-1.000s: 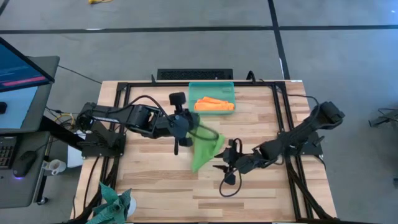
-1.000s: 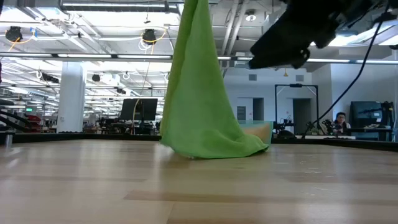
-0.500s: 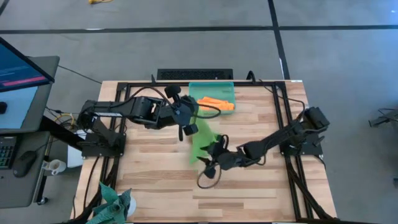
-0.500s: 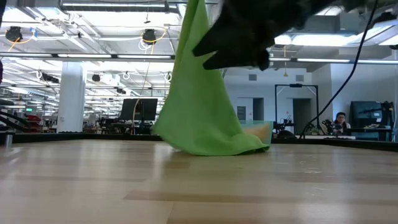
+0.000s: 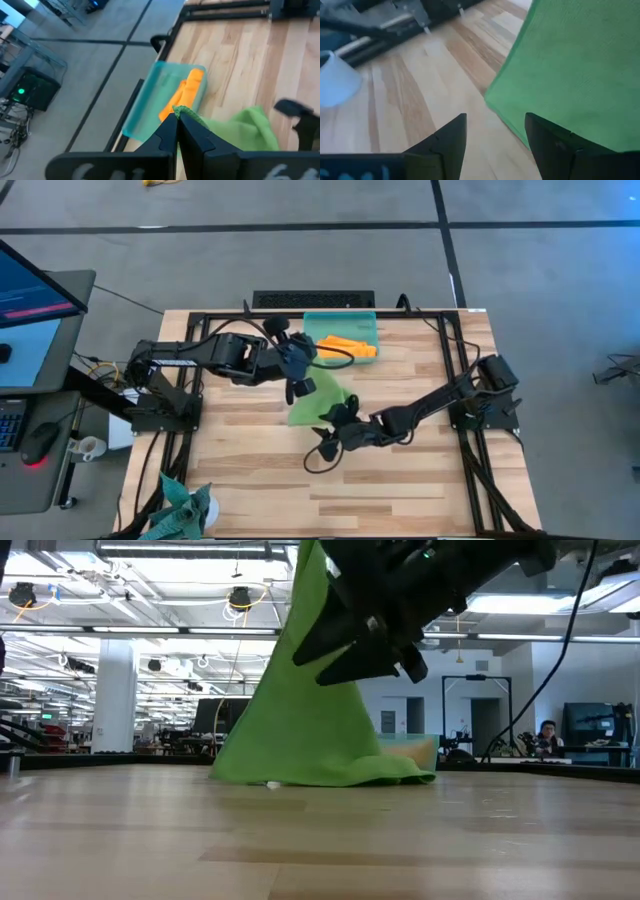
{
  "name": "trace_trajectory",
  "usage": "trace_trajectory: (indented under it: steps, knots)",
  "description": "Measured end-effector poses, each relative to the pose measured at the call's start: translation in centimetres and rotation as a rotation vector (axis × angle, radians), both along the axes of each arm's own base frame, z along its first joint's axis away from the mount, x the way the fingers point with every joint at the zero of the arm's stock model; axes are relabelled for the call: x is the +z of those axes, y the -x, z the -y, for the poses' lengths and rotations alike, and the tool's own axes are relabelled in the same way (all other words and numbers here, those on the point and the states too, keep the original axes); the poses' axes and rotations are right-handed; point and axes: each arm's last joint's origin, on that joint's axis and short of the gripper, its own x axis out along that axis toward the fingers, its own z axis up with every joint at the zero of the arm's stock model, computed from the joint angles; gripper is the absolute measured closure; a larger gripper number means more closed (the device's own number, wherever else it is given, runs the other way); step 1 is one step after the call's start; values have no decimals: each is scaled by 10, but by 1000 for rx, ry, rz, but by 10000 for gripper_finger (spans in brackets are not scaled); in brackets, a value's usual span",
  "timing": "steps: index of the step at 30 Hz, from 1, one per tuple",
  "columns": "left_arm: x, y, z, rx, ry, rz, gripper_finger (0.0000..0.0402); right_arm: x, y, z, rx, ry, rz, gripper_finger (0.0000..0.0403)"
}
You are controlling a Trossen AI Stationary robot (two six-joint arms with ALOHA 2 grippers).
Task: Roll microfiber towels into tight, uniform cylinder then place into a basket
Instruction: Fold the green microfiber towel
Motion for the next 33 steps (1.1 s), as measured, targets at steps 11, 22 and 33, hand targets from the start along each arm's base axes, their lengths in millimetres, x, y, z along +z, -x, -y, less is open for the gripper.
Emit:
trace_trajectory:
  steps: [11,22,33]
  knots:
    - [-11,14,0,-24,30,-191,401,-30,-27,13,53,46,28,204]
    - [-20,26,1,-24,115,-331,401,-49,-61,29,46,-6,-42,315]
    - [-20,27,1,-22,116,-332,401,-68,-58,39,4,-97,-150,379]
